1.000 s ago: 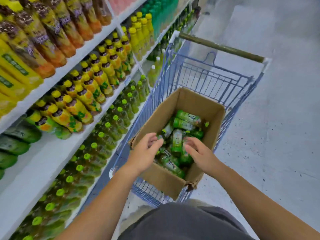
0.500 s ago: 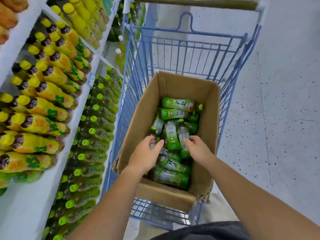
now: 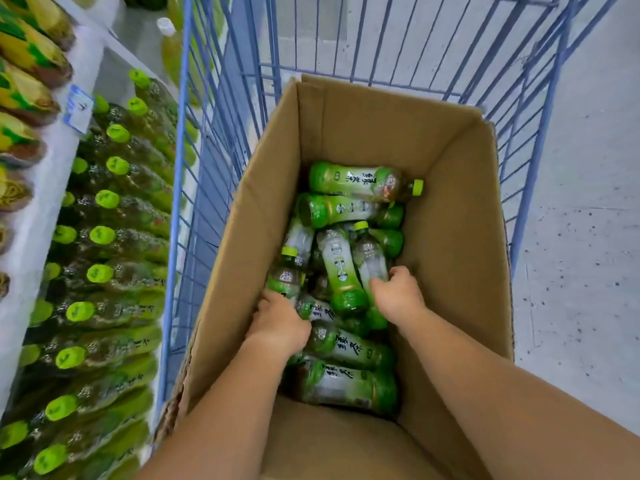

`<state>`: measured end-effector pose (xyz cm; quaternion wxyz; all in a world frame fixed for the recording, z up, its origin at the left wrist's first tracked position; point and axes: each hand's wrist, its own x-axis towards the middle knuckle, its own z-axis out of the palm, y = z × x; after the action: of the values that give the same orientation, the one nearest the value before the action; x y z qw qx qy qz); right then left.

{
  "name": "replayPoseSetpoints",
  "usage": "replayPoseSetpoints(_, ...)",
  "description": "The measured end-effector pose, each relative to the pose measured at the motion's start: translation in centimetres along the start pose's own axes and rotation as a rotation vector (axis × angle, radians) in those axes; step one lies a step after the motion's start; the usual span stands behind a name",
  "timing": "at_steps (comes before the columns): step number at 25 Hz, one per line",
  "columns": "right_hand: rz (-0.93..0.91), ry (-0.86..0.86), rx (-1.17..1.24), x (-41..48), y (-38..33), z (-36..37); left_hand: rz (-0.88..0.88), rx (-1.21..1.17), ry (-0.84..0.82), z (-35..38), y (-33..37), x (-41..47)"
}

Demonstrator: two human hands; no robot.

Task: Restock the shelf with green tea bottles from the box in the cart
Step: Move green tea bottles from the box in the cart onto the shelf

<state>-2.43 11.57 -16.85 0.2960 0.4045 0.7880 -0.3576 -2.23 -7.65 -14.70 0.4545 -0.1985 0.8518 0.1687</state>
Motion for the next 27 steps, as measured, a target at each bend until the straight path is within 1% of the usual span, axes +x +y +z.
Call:
replayPoseSetpoints(7, 0.082, -0.050, 0.007, 3.4, 0.2, 1.7, -0.016, 0.176, 0.258, 2.3, 0.8, 3.7)
replayPoseSetpoints(12, 0.119, -0.042, 0.093, 4.7, -0.1, 2.6, 0.004, 0.235, 0.343, 3.4, 0.6, 4.3)
replayPoseSetpoints(15, 0.127, -0.040, 0.186, 5.7, 0.3, 2.8, 0.012, 0.326, 0.331, 3.3, 0.4, 4.4)
replayPoseSetpoints(19, 0.175, -0.029, 0.259, 3.2, -0.4, 1.8, 0.026, 0.362, 0.299, 3.4, 0.3, 4.6)
replayPoseSetpoints(23, 0.211, -0.050, 0.418, 0.3, -0.4, 1.1, 0.146, 0.481, 0.341, 3.9, 0.3, 3.6)
replayPoseSetpoints(25, 0.210, -0.078, 0.487, -1.2, -0.2, 0.7, 0.154, 0.467, 0.324, 3.6, 0.6, 2.9)
replayPoseSetpoints(27, 0.196, -0.115, 0.520, -2.4, -0.1, 0.4, 0.159, 0.374, 0.270, 3.2, 1.2, 2.4)
